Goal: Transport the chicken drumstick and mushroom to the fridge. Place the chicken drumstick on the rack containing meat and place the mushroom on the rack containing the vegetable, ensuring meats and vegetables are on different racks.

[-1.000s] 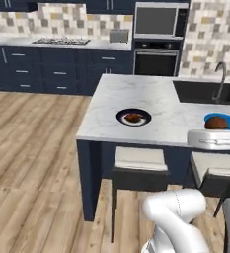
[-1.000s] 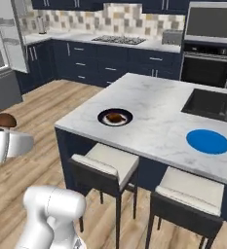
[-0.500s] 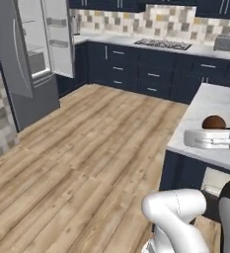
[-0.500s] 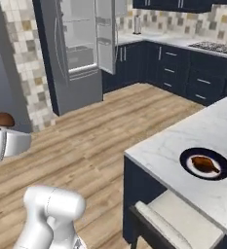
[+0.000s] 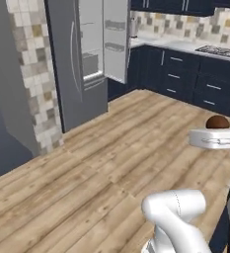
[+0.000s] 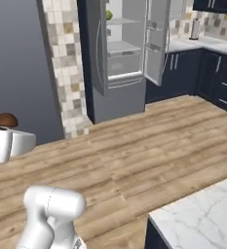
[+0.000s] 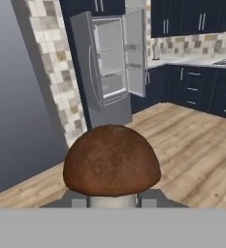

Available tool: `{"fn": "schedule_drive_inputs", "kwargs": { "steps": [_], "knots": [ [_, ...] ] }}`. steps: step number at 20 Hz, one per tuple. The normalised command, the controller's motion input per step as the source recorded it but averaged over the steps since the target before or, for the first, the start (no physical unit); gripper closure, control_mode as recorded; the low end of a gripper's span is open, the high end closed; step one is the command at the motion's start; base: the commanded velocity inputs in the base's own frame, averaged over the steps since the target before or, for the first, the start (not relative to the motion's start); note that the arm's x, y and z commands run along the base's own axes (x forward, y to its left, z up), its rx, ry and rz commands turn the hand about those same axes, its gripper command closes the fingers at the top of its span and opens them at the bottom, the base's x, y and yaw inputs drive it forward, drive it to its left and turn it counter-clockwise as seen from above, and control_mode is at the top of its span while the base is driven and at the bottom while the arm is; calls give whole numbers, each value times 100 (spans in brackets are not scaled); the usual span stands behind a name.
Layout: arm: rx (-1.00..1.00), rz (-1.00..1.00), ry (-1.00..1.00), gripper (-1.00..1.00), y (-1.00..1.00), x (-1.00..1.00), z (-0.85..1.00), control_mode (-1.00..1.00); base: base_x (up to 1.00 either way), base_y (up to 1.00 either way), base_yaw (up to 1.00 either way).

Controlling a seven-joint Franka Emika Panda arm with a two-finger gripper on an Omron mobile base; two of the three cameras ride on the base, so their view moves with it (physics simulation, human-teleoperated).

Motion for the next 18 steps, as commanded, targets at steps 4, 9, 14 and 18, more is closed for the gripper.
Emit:
{"fn": "schedule_drive_inputs", "kwargs": {
  "steps": [4,9,14,18],
  "knots": [
    [0,0,0,100,0,0,0,100,100,18,22],
    [0,0,0,100,0,0,0,100,100,13,21],
    [0,0,0,100,0,0,0,100,100,8,18],
    [0,0,0,100,0,0,0,100,100,-1,16]
  ]
}}
